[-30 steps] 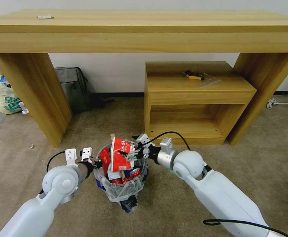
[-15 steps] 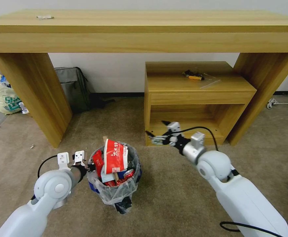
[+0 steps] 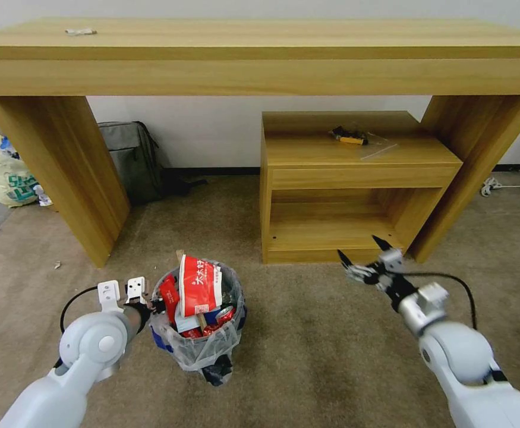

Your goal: Pick up the trash bin and place the garbage on the floor into it.

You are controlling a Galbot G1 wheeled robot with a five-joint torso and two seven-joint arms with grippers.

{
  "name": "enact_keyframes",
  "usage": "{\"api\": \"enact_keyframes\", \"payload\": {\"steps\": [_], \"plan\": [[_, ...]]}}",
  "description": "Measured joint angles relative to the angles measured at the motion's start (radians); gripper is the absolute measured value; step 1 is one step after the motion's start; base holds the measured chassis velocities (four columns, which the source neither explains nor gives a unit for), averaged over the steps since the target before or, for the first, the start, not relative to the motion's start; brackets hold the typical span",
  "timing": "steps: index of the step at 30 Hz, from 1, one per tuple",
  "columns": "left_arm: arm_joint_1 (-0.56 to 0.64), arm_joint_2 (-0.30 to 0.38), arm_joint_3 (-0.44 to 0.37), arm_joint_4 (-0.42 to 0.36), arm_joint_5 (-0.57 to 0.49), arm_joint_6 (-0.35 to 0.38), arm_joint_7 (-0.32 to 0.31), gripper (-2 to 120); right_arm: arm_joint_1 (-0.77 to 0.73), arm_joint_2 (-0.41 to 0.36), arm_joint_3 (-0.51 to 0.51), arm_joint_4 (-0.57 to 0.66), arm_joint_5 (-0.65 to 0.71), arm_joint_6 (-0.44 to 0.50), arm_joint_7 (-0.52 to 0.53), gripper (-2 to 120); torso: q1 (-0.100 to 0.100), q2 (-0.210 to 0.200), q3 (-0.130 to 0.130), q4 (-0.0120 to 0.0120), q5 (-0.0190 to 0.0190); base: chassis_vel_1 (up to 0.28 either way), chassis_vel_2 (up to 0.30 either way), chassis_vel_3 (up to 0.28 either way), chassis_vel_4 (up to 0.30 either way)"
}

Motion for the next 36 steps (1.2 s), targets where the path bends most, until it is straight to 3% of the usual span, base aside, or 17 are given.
{"api": "enact_keyframes", "payload": {"steps": [7, 13, 23, 36], "plan": [[0.013, -0.018, -0.03, -0.005, 0.003, 0.0, -0.003, 0, -0.129, 0.014, 0.05, 0.045, 0.006, 0.081, 0.038, 100, 0.0, 0.0, 0.0, 0.0, -0.0003, 0.0, 0.0, 0.0, 0.0], [0.031, -0.022, -0.07, -0.009, -0.003, 0.0, -0.003, 0, -0.247, 0.086, 0.07, 0.097, 0.018, 0.109, 0.078, 100, 0.0, 0.0, 0.0, 0.0, -0.0002, 0.0, 0.0, 0.0, 0.0], [0.02, 0.014, -0.098, -0.002, -0.076, 0.0, -0.046, 0, -0.257, 0.118, 0.073, 0.098, 0.031, 0.121, 0.091, 100, 0.0, 0.0, 0.0, 0.0002, -0.0002, 0.0, 0.0, 0.0, 0.0], [-0.014, -0.037, -0.126, 0.067, -0.057, 0.0, -0.059, 0, -0.24, 0.116, 0.082, 0.083, 0.059, 0.118, 0.094, 100, 0.0, 0.0, 0.0, 0.0, -0.0001, 0.0, 0.0, 0.0, 0.0]]}}
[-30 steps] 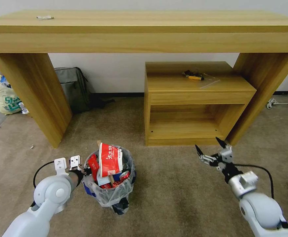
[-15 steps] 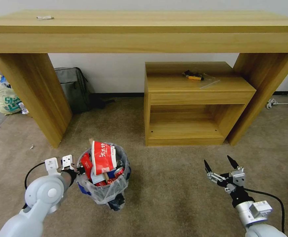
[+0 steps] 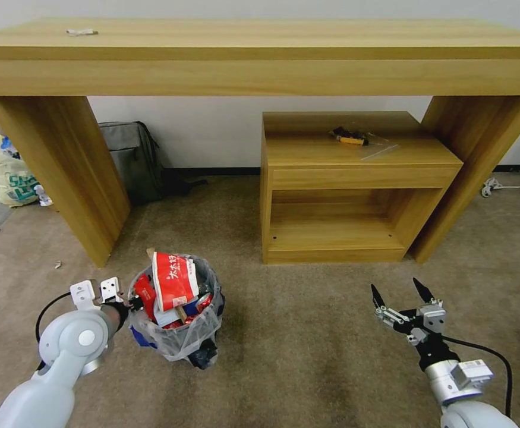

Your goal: Pick up the trash bin and place the garbage on the floor into it.

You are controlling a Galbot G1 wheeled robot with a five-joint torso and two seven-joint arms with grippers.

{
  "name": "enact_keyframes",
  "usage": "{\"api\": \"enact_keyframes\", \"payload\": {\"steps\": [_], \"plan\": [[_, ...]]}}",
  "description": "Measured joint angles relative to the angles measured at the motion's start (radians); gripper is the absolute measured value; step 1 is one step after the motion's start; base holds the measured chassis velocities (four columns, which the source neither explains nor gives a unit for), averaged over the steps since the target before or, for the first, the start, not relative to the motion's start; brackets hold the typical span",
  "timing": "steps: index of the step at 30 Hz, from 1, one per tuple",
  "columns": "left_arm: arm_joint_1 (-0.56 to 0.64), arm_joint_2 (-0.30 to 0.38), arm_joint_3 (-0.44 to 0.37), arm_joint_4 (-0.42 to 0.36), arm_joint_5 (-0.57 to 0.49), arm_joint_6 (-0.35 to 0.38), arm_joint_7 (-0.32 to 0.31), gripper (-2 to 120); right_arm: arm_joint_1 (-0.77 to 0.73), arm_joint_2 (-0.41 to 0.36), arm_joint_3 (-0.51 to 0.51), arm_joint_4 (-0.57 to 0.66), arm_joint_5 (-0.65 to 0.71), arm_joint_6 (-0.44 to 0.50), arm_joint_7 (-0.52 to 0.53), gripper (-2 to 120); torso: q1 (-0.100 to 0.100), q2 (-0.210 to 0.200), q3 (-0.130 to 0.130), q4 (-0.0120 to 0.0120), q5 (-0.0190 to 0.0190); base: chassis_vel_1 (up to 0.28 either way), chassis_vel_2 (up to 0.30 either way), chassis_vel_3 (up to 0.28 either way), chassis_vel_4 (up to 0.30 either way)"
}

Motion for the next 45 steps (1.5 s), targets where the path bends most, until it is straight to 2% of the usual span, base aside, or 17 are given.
{"api": "enact_keyframes", "payload": {"steps": [3, 15, 34, 36, 37, 40, 41, 44, 45], "plan": [[0.0, -0.005, 0.0, 0.002, 0.005, 0.0, 0.005, 0, 0.0, -0.002, 0.003, -0.001, 0.007, 0.0, 0.0, 100, 0.0, 0.0, 0.0, 0.0, 0.0, 0.0, 0.0, 0.0, 0.0], [-0.003, -0.05, -0.01, 0.043, 0.109, 0.0, 0.095, 0, 0.017, -0.015, 0.01, -0.011, 0.023, -0.006, -0.003, 100, 0.0, 0.0, 0.0, 0.0, 0.0001, 0.0, 0.0, 0.0, 0.0], [-0.012, -0.057, -0.008, 0.058, 0.114, 0.0, 0.098, 0, 0.045, -0.017, 0.006, -0.023, 0.034, -0.019, -0.006, 100, 0.0, 0.0, 0.0, 0.0, 0.0, 0.0, 0.0, 0.0, 0.0], [-0.009, -0.059, -0.011, 0.058, 0.116, 0.0, 0.099, 8, 0.052, -0.017, 0.003, -0.023, 0.035, -0.021, -0.006, 100, 0.0, 0.0, 0.0, -0.0001, 0.0, 0.0, 0.0, 0.0, 0.0], [-0.009, -0.059, -0.011, 0.058, 0.116, 0.0, 0.099, 8, 0.052, -0.017, 0.003, -0.023, 0.035, -0.021, -0.006, 100, 0.0, 0.0, 0.0, -0.0001, 0.0, 0.0, 0.0, 0.0, 0.0], [0.003, -0.062, -0.02, 0.058, 0.127, 0.0, 0.112, 23, 0.057, -0.02, 0.002, -0.023, 0.037, -0.025, -0.005, 100, 0.0, 0.0, 0.0, 0.0002, -0.0001, 0.0, 0.0, 0.0, 0.0], [0.003, -0.062, -0.02, 0.058, 0.127, 0.0, 0.112, 23, 0.057, -0.02, 0.002, -0.023, 0.037, -0.025, -0.005, 100, 0.0, 0.0, 0.0, 0.0002, -0.0001, 0.0, 0.0, 0.0, 0.0], [0.009, -0.063, -0.023, 0.057, 0.131, 0.0, 0.118, 36, 0.058, -0.02, -0.001, -0.023, 0.041, -0.027, -0.005, 100, 0.0, 0.0, 0.0, 0.0, 0.0, 0.0, 0.0, 0.0, 0.0], [0.009, -0.063, -0.023, 0.057, 0.131, 0.0, 0.118, 36, 0.058, -0.02, -0.001, -0.023, 0.041, -0.027, -0.005, 100, 0.0, 0.0, 0.0, 0.0, 0.0, 0.0, 0.0, 0.0, 0.0]]}}
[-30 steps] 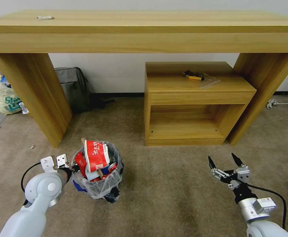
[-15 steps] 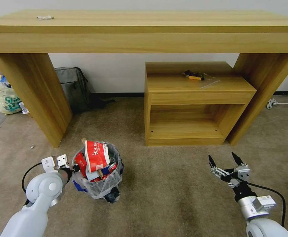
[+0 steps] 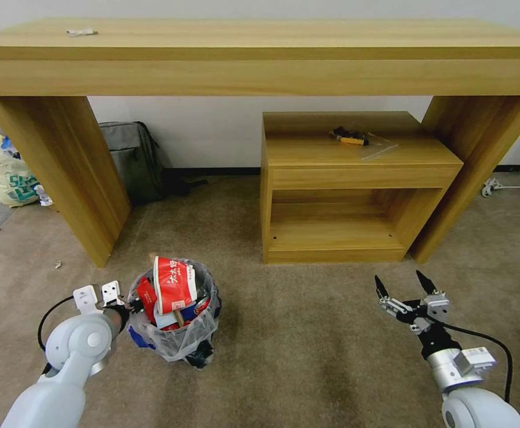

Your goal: Pick up the trash bin and place the garbage on the floor into it.

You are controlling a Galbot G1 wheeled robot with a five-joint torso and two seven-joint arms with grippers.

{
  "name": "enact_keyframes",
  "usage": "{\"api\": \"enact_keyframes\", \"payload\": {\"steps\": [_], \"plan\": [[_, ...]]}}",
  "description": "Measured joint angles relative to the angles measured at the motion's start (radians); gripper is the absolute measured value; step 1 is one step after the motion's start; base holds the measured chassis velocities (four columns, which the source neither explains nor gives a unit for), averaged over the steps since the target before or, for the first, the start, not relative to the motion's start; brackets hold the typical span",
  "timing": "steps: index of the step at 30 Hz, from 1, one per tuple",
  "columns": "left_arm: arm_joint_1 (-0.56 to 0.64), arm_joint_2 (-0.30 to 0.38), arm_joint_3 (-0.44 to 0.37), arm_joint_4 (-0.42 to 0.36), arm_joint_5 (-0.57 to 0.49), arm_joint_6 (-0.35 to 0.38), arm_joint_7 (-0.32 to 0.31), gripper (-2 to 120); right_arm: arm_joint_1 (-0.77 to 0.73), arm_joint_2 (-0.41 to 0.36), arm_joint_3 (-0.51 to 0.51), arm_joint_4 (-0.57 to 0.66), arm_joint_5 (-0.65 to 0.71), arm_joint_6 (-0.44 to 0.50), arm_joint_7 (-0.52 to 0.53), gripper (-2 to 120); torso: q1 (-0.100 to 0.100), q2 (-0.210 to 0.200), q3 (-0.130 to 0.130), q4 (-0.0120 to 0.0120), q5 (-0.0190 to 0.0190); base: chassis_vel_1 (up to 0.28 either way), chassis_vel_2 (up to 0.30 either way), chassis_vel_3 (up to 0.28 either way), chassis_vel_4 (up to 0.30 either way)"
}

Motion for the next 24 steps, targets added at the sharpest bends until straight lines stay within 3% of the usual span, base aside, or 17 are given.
{"api": "enact_keyframes", "payload": {"steps": [3, 8, 15, 24], "plan": [[0.003, -0.002, -0.001, -0.003, 0.0, 0.0, 0.001, 51, 0.0, 0.0, -0.002, 0.0, 0.001, -0.001, 0.001, 100, 0.0, 0.0, 0.0, -0.0001, 0.0, 0.0, 0.0, 0.0, 0.0], [0.005, -0.002, -0.002, -0.005, 0.0, 0.0, 0.002, 64, 0.0, -0.001, -0.001, 0.0, 0.005, -0.002, 0.001, 100, 0.0, 0.0, 0.0, 0.0, 0.0, 0.0, 0.0, 0.0, 0.0], [0.02, -0.003, -0.026, -0.012, -0.006, 0.0, 0.001, 95, -0.002, 0.0, 0.0, 0.0, 0.01, -0.002, 0.003, 100, 0.0, 0.0, 0.0, 0.0, 0.0, 0.0, 0.0, 0.0, 0.0], [0.053, 0.013, -0.053, -0.047, -0.04, 0.0, 0.0, 100, -0.001, 0.002, -0.007, -0.003, 0.011, -0.001, 0.006, 100, 0.0, 0.0, 0.0, 0.0, -0.0001, 0.0, 0.0, 0.0, 0.0]]}}
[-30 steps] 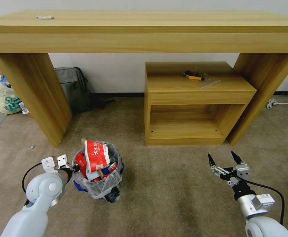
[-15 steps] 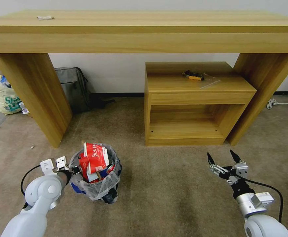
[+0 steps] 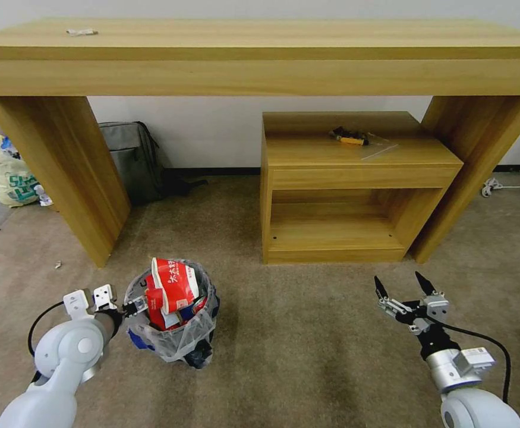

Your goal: Pick up the trash bin and place the garbage on the floor into it.

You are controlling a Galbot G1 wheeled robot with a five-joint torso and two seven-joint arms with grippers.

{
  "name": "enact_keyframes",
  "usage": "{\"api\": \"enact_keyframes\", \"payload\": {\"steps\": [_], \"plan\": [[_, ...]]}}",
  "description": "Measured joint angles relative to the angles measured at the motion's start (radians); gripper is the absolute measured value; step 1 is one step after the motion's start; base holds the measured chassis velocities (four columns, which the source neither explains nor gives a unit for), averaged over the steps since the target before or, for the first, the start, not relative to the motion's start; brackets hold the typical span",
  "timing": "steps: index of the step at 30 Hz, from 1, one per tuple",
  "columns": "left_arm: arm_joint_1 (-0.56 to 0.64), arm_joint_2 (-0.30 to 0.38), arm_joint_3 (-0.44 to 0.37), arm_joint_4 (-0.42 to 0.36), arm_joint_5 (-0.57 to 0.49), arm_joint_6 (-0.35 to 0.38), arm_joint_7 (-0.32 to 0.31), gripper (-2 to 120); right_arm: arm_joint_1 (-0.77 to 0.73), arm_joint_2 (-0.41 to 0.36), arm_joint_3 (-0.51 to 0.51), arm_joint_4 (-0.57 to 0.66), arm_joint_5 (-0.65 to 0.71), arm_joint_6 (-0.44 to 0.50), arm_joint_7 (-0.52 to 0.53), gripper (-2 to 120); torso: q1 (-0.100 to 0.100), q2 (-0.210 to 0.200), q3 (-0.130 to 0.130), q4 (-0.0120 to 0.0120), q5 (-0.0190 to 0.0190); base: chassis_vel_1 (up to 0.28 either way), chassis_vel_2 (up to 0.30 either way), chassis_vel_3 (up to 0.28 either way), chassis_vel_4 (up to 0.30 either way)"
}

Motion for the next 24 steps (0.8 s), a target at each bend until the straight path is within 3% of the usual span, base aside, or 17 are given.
{"api": "enact_keyframes", "payload": {"steps": [9, 24], "plan": [[0.024, 0.054, -0.027, -0.045, -0.066, 0.0, -0.027, 100, -0.006, 0.001, -0.005, -0.002, 0.005, 0.001, -0.004, 100, 0.0, 0.0, 0.0, -0.0001, 0.0, 0.0, 0.0, 0.0, 0.0], [0.036, 0.064, -0.071, -0.085, -0.135, 0.0, -0.085, 100, -0.004, 0.001, -0.004, 0.002, 0.014, 0.002, -0.004, 100, 0.0, 0.0, 0.0, 0.0, 0.0, 0.0, 0.0, 0.0, 0.0]]}}
